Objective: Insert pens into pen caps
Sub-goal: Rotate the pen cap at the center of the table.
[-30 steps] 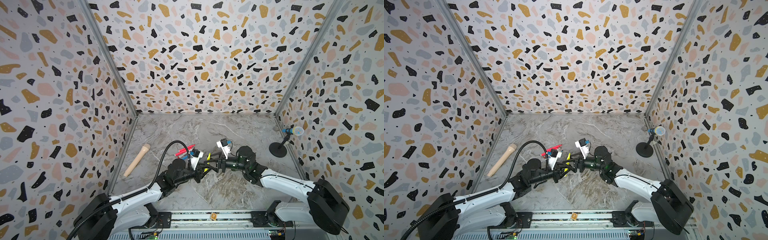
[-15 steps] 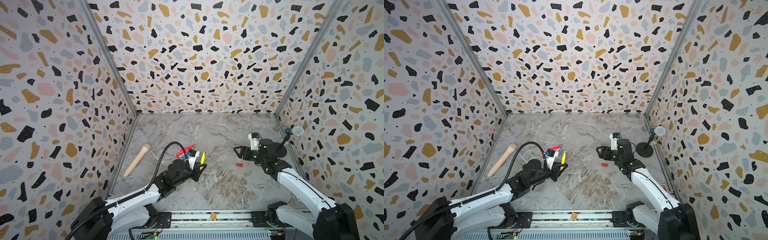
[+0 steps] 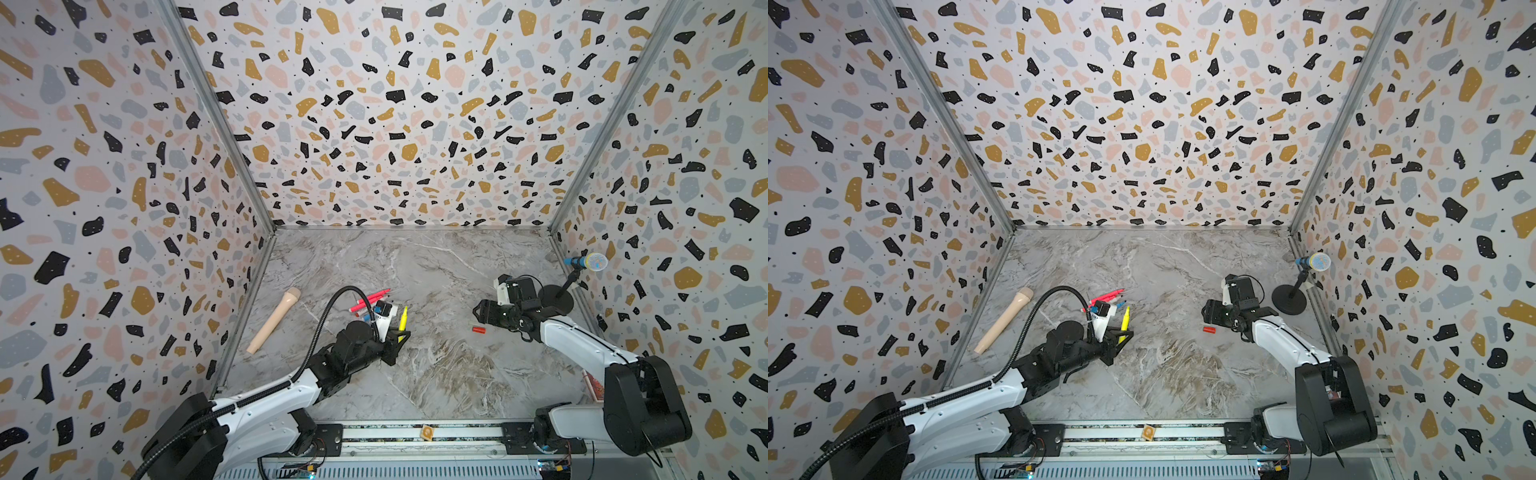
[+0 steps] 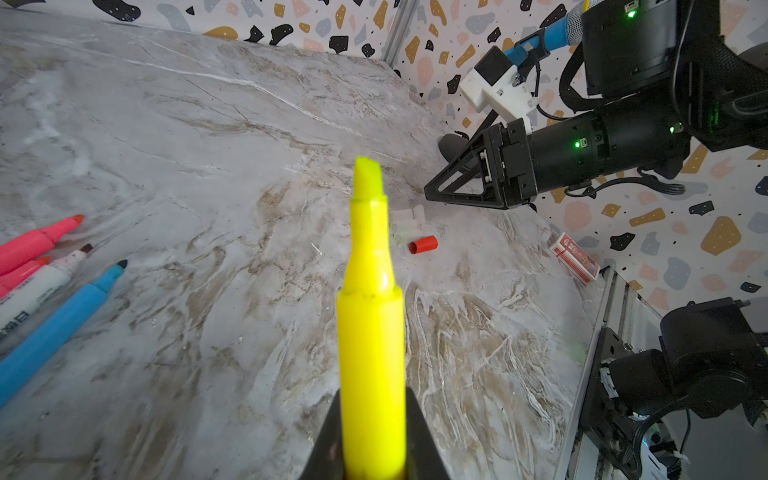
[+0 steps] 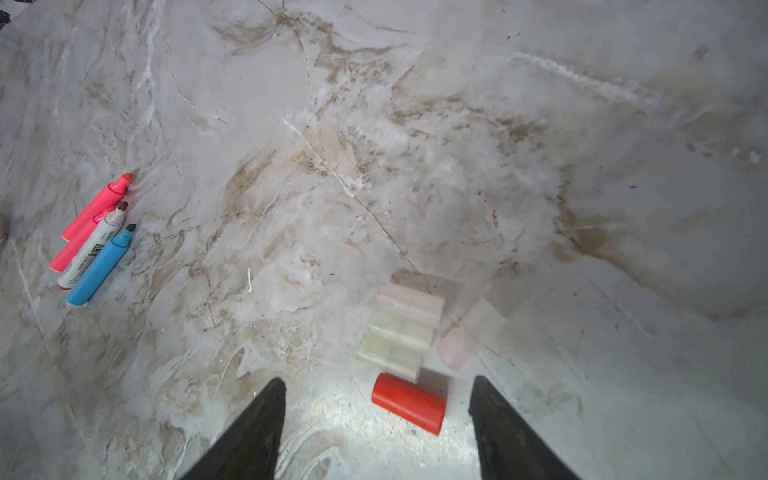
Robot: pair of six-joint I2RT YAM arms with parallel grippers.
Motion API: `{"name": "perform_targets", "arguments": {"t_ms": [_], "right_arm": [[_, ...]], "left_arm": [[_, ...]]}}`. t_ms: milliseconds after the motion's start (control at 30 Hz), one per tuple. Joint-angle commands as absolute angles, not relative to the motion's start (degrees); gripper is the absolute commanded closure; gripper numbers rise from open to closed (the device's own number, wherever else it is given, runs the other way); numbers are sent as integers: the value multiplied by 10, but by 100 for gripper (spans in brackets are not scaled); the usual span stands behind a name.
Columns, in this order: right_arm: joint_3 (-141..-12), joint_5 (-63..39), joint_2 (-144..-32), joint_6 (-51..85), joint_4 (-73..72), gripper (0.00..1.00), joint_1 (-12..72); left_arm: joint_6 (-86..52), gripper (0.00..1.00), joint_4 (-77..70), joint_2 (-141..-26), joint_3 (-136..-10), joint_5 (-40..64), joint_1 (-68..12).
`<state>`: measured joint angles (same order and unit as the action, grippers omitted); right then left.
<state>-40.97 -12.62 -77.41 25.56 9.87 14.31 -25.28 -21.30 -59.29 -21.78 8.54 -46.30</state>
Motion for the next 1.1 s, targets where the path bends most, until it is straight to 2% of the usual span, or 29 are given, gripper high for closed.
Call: {"name": "perform_targets", "arguments": {"t_ms": [0, 700, 1067], "right_arm": [[-446, -124, -800, 236, 111, 29, 147], [-496, -88, -918, 233, 101, 29, 181], [-508, -113, -942, 237, 90, 30, 213]], "left_arm": [[-252, 100, -233, -596, -210, 86, -465], [-254, 100, -227, -584, -200, 70, -464], [-252, 100, -221, -579, -200, 61, -464]]}}
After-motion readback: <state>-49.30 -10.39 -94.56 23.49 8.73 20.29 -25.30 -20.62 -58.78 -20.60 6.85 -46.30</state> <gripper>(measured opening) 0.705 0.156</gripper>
